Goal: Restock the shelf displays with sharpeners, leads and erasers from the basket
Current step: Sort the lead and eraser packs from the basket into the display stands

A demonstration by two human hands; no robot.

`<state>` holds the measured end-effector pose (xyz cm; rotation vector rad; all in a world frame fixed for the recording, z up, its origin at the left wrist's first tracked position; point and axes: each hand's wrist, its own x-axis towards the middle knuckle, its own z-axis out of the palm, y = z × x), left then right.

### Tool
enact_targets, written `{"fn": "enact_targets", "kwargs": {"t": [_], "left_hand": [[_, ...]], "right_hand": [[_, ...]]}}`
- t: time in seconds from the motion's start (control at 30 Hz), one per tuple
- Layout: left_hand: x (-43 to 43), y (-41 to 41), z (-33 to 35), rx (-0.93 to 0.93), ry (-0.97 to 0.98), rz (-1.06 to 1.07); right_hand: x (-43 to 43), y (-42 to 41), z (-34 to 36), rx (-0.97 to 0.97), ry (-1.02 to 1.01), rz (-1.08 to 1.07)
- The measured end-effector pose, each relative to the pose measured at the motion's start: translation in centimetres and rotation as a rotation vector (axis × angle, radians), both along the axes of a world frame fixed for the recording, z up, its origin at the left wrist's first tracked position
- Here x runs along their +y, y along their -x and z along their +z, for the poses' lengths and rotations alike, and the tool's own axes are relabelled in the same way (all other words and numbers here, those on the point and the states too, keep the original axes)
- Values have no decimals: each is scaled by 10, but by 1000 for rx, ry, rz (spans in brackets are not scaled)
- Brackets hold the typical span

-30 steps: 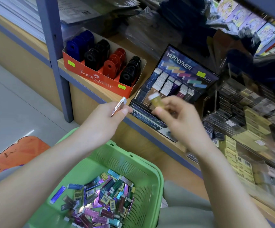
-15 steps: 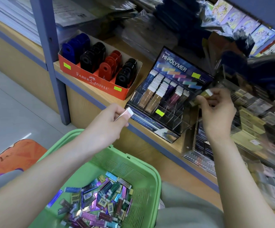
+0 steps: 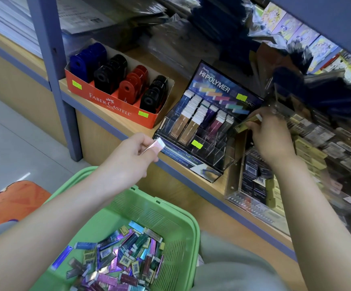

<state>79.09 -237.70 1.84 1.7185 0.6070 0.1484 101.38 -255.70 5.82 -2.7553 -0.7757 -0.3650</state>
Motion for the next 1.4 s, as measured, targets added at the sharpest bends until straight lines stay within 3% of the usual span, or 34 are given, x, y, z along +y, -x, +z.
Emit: {"fn": "enact_targets", "kwargs": {"t": [0.33, 0.47, 0.6, 0.8, 0.87, 0.97, 1.07, 1.17, 1.23, 1.4], "left_hand": [[-1, 2, 4, -12, 24, 21], [1, 2, 4, -18, 19, 21], [2, 2, 4, -15, 7, 18], [2, 0, 4, -1, 25, 7], [0, 1, 6, -11, 26, -15], [0, 5, 5, -53, -6, -75], [-2, 6, 1, -52, -61, -94], [-8, 5, 3, -96, -67, -71], [-14, 6, 4, -149, -59, -50], [-39, 10, 1, -343, 40, 62]], "right_hand": [[11, -12, -10, 31, 79, 18], [15, -13, -14, -54, 120, -8], [16, -9, -16, -150, 111, 7], [15, 2, -14, -147, 114, -16], [12, 15, -11, -168, 34, 44], [13, 52, -5, 16, -128, 237], [14, 99, -4, 303, -106, 472], [12, 132, -11, 425, -55, 595], [12, 144, -15, 462, -71, 611], [11, 155, -14, 520, -355, 471]]}}
